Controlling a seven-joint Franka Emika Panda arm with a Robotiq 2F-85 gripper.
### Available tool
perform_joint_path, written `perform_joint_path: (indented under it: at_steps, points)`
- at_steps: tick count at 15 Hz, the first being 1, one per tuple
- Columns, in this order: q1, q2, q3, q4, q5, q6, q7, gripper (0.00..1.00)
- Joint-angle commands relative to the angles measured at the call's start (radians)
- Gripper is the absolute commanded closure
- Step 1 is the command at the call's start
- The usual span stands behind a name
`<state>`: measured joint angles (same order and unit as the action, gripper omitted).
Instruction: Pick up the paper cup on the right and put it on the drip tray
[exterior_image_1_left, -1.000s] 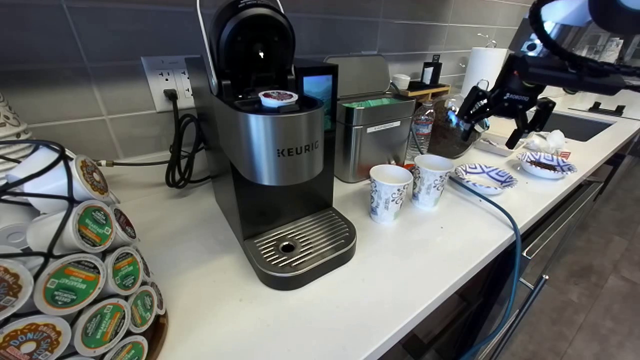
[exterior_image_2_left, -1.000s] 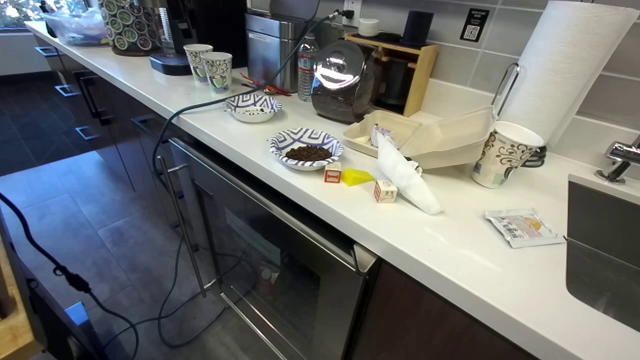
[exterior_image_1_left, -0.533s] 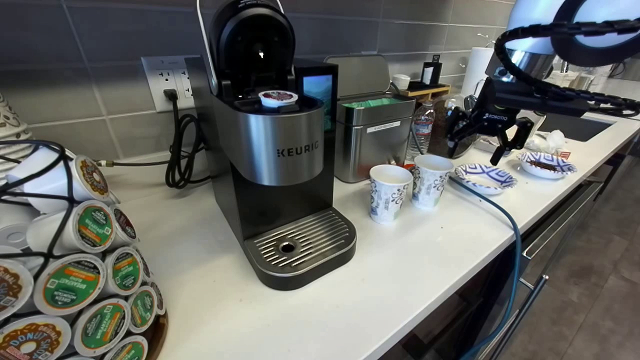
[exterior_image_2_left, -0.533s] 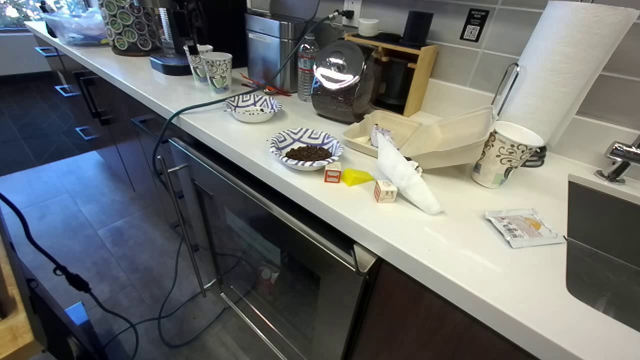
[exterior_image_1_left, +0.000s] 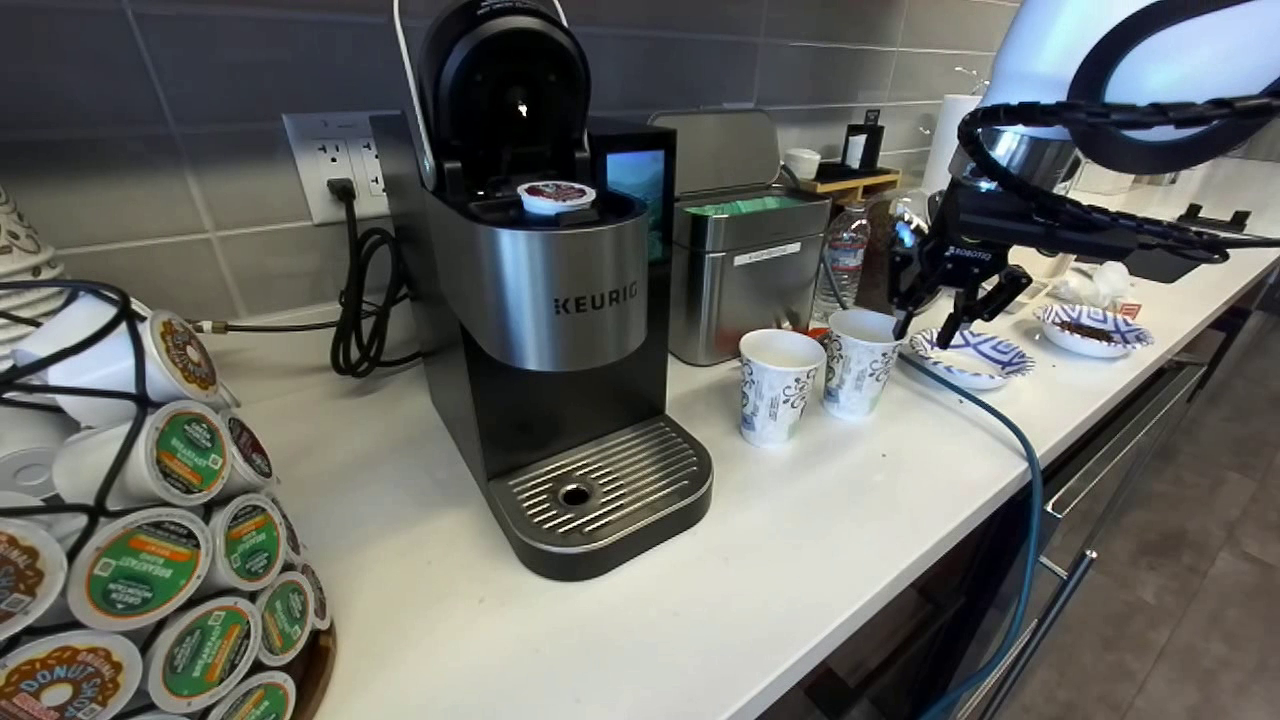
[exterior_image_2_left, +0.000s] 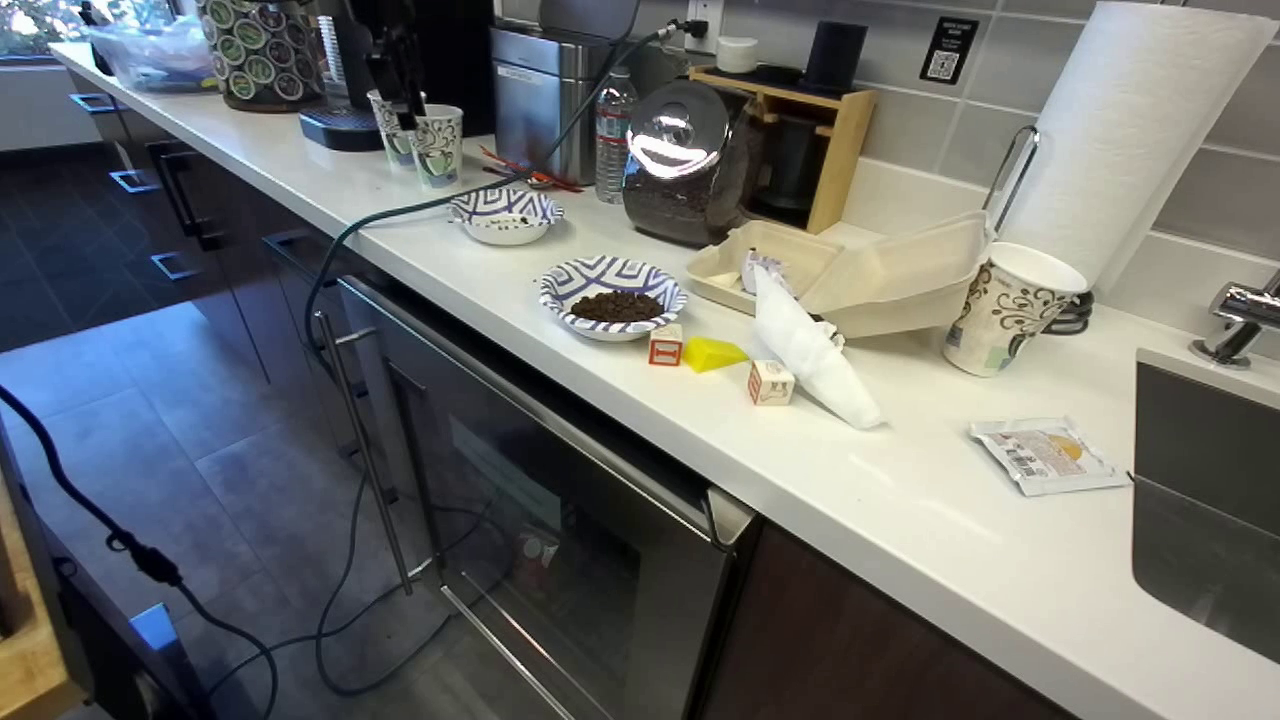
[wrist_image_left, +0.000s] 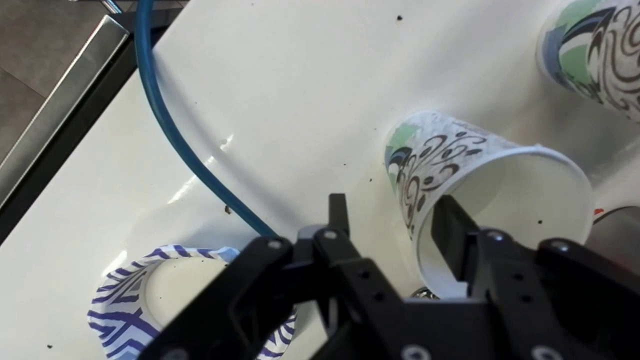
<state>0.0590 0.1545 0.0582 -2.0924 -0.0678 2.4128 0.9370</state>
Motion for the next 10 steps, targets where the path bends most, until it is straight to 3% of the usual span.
perform_joint_path:
  at_steps: [1,6,10]
  points:
    - [0.028,0.025,-0.024,0.014,-0.020,0.026,0.037,0.59]
    - [0.038,0.030,-0.033,0.017,-0.029,0.044,0.046,1.00]
    - [0.044,0.034,-0.036,0.021,-0.032,0.049,0.053,0.99]
